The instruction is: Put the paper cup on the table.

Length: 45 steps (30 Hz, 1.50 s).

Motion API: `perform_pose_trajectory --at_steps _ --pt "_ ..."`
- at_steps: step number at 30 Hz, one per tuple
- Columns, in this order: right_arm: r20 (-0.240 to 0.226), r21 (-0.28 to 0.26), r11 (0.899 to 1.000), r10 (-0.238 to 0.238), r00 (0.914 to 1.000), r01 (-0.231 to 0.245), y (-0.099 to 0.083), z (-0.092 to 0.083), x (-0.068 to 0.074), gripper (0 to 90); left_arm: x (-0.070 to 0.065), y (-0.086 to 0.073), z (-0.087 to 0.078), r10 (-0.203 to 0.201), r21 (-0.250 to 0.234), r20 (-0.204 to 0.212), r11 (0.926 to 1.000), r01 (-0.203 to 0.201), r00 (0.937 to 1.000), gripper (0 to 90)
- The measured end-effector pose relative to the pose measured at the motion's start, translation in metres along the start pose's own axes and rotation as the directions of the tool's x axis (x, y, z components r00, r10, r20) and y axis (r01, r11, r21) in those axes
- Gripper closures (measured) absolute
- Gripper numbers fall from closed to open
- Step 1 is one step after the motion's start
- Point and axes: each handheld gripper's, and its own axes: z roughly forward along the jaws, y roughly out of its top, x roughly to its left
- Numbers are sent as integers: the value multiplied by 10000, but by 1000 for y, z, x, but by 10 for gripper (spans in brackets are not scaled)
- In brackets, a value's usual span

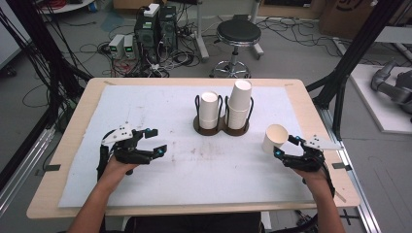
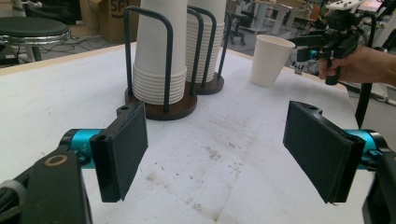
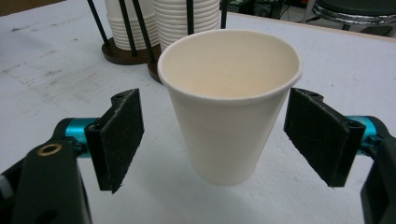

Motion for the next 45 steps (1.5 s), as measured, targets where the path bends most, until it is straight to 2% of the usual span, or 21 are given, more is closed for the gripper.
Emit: perform_pose_trajectory --at_steps 4,11,12,17,23,25,31,37,45 --pt "-39 -137 9999 -10 10000 10 2 -9 5 206 0 0 1 5 25 -19 10000 -5 10000 220" --pt "-451 -631 9976 -315 9985 286 22 -13 20 206 1 1 -1 -40 -81 -81 10000 40 10000 220" --pt "-596 -724 9963 -505 9969 461 30 -12 25 206 2 2 -2 -55 -144 -123 9999 54 9999 220" --pt "-1140 -960 9939 -654 9913 545 46 -8 36 206 3 3 -3 -102 -264 -182 9996 97 9998 220" --pt "-1450 -952 9938 -705 9869 570 56 1 44 206 4 4 -6 -222 -466 -302 9987 208 9993 220" --pt "-1645 -888 9937 -827 9829 688 61 6 48 206 5 5 -6 -245 -576 -319 9981 226 9992 220" --pt "-1644 -744 9917 -1158 9796 1047 63 10 53 206 5 6 -7 -190 -552 -338 9983 171 9992 220" --pt "-1632 -762 9925 -1073 9807 959 61 8 54 206 2 6 -10 -139 -571 -387 9983 117 9992 220" --pt "-1603 -634 9921 -1171 9801 1081 59 11 58 206 1 6 -13 -107 -593 -382 9982 84 9992 220"
